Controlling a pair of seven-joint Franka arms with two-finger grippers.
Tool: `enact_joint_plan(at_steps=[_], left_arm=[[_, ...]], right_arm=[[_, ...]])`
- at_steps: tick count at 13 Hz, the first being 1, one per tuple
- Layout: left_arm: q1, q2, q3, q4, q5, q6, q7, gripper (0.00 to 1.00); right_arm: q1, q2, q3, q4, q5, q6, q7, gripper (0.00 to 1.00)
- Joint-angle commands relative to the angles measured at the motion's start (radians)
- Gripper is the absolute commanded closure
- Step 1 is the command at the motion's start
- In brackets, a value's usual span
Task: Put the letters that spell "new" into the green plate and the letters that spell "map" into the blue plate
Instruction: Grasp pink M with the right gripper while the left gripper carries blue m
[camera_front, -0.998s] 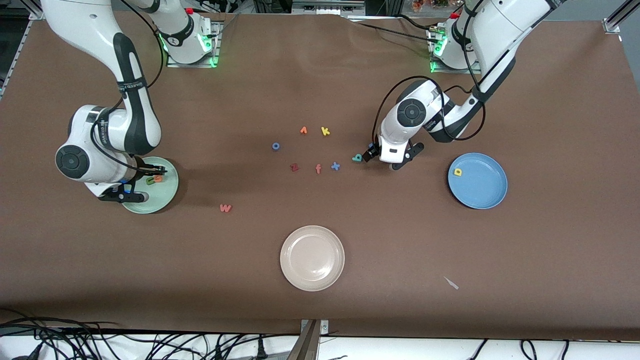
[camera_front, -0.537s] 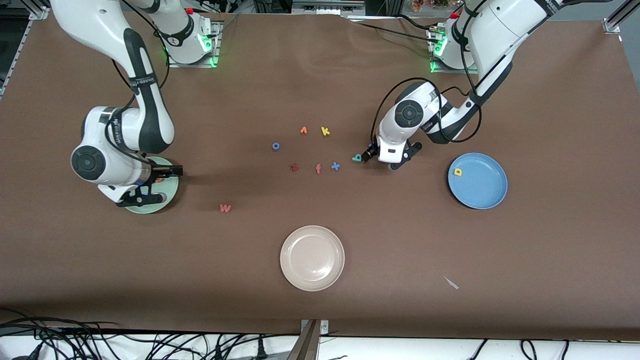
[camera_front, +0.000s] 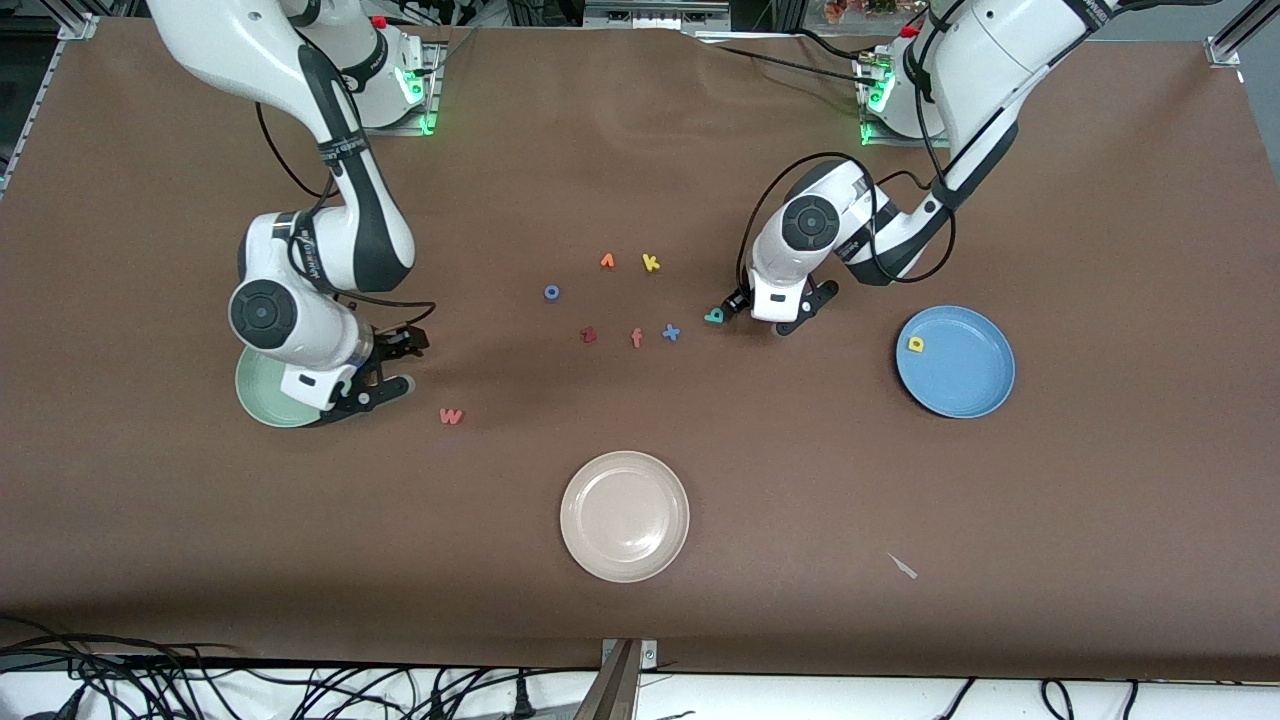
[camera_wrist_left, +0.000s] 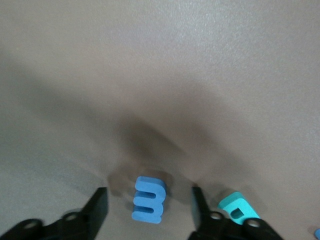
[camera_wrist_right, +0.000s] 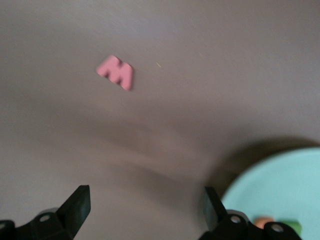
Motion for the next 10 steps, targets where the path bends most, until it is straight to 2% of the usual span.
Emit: enact_joint_plan(at_steps=[1,4,5,10], left_arm=[[-0.005,0.003,0.000,-0.003,0.034,0.009,-0.029,0.50],[-0.006,0.009,0.002,-0.002,0.034,0.009,-0.020,0.73],[-0.006,0.009,0.000,-0.002,0.034,0.007,-0.018,0.77],[-0.001,0.009,0.002,-0.002,0.045,0.003,-0.014,0.84]], right_arm=[[-0.005,0.022,0.035,-0.002,0.015,0.098,-0.130,0.00],[-0.006,0.055,0.038,-0.001,0.015,0.164,-0.305,0.00],[-0.009,0.063,0.043,0.001,0.015,0.192,-0.359,0.00],[-0.009,0.120,0.094,0.027,0.009,0.240,-0.405,0.00]])
